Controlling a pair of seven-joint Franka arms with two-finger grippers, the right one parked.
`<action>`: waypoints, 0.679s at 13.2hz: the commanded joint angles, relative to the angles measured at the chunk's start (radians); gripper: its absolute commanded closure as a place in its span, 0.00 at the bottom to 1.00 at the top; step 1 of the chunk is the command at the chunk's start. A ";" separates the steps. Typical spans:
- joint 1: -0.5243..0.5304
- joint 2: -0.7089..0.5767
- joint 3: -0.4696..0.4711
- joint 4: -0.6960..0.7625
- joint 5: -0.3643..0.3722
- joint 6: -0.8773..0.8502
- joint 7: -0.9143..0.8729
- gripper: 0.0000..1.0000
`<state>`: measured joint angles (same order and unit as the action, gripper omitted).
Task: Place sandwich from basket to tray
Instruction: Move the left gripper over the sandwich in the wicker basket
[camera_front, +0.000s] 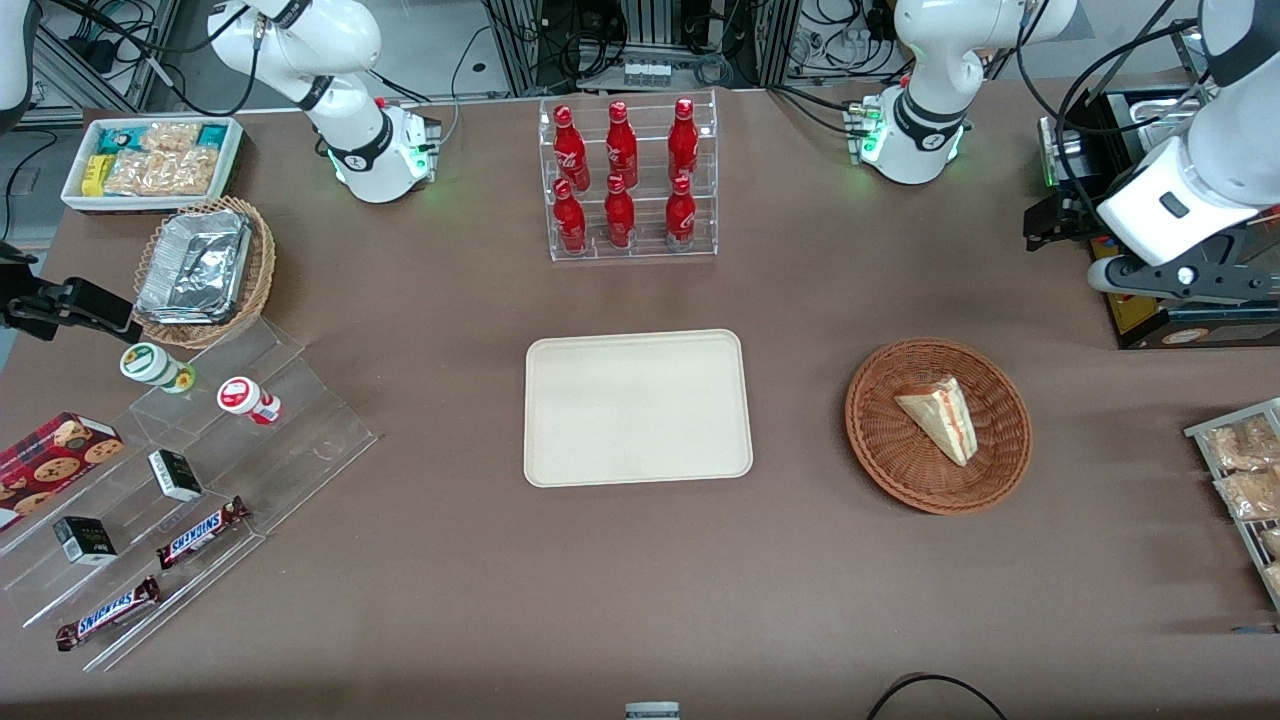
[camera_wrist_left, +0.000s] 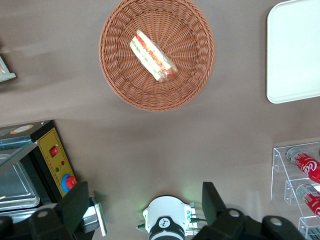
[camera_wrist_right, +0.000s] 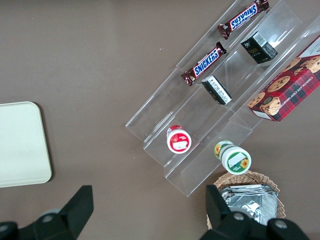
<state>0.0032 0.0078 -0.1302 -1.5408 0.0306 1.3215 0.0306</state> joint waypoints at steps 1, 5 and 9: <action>-0.015 -0.009 0.014 0.002 -0.015 0.004 0.017 0.00; -0.014 0.003 0.015 -0.070 -0.014 0.060 0.006 0.00; -0.008 0.053 0.012 -0.134 -0.014 0.151 0.002 0.00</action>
<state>0.0028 0.0515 -0.1258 -1.6357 0.0290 1.4239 0.0315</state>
